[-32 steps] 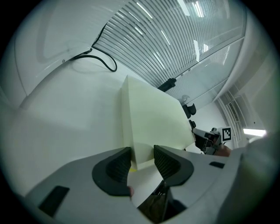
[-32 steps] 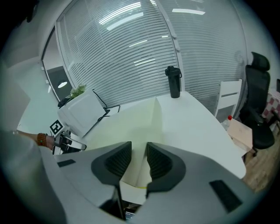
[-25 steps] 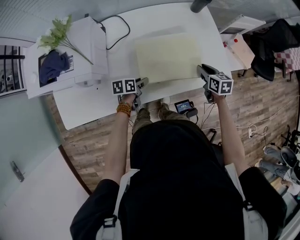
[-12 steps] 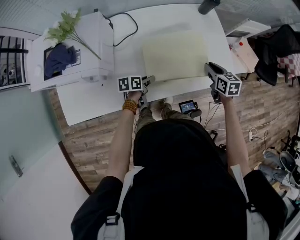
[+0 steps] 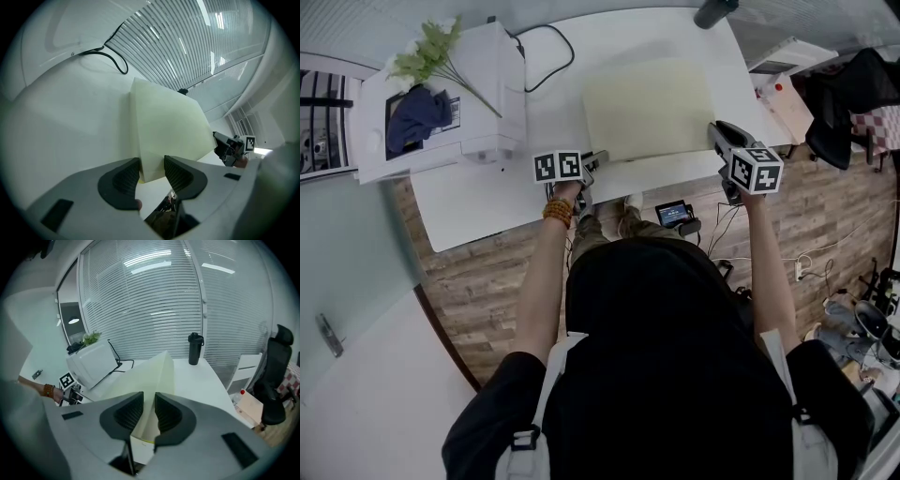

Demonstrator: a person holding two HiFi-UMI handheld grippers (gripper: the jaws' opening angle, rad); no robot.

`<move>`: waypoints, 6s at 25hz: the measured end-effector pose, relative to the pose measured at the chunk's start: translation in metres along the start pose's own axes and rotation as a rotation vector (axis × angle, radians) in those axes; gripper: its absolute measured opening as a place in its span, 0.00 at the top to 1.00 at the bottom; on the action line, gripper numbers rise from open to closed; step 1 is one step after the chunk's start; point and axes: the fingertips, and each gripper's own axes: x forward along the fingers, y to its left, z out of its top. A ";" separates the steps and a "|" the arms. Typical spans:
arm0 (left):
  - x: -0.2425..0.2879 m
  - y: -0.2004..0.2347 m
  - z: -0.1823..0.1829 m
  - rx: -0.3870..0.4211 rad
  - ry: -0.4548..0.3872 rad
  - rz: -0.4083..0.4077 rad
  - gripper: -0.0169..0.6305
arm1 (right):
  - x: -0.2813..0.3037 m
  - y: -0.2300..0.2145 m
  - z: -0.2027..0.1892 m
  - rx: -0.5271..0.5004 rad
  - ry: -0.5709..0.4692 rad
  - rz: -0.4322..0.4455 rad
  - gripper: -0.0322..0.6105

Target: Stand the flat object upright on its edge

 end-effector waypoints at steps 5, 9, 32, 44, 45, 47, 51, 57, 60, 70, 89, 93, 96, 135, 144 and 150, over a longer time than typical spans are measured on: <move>0.001 -0.001 0.000 0.002 -0.012 -0.020 0.72 | -0.006 0.009 0.012 -0.039 -0.019 -0.005 0.85; 0.001 -0.002 0.000 0.007 -0.014 -0.026 0.72 | -0.010 0.015 0.022 -0.048 -0.032 -0.009 0.85; -0.004 0.002 0.001 -0.013 -0.043 -0.043 0.72 | -0.022 0.043 0.039 -0.125 -0.041 -0.006 0.86; -0.005 0.004 0.000 -0.030 -0.043 -0.054 0.72 | -0.026 0.053 0.043 -0.193 -0.032 -0.015 0.86; -0.005 0.004 0.000 -0.030 -0.042 -0.055 0.72 | -0.027 0.054 0.044 -0.199 -0.034 -0.014 0.86; -0.005 0.003 0.000 -0.032 -0.042 -0.057 0.72 | -0.028 0.057 0.048 -0.215 -0.039 -0.015 0.86; -0.005 0.004 0.001 -0.039 -0.049 -0.063 0.72 | -0.027 0.064 0.054 -0.271 -0.037 -0.030 0.86; -0.005 0.005 0.000 -0.049 -0.044 -0.070 0.72 | -0.029 0.072 0.059 -0.286 -0.043 -0.021 0.86; -0.007 0.007 0.000 -0.051 -0.044 -0.070 0.72 | -0.029 0.079 0.062 -0.292 -0.050 -0.017 0.86; -0.008 0.012 0.000 -0.097 -0.073 -0.081 0.71 | -0.033 0.098 0.071 -0.333 -0.070 -0.013 0.86; -0.008 0.017 0.001 -0.098 -0.079 -0.072 0.71 | -0.034 0.138 0.090 -0.408 -0.030 -0.031 0.86; -0.008 0.016 0.001 -0.096 -0.080 -0.068 0.71 | -0.034 0.145 0.095 -0.397 -0.025 -0.025 0.86; -0.009 0.017 0.001 -0.100 -0.082 -0.068 0.71 | -0.033 0.152 0.097 -0.411 -0.010 -0.030 0.86; -0.050 0.018 -0.023 0.135 -0.218 0.043 0.73 | -0.016 0.283 0.112 -0.677 0.025 0.031 0.85; -0.148 -0.085 0.023 0.666 -0.576 -0.043 0.65 | -0.082 0.243 0.118 -0.569 -0.345 0.297 0.62; -0.181 -0.159 0.032 1.036 -0.527 -0.055 0.63 | -0.063 0.241 0.070 -0.661 -0.262 0.406 0.58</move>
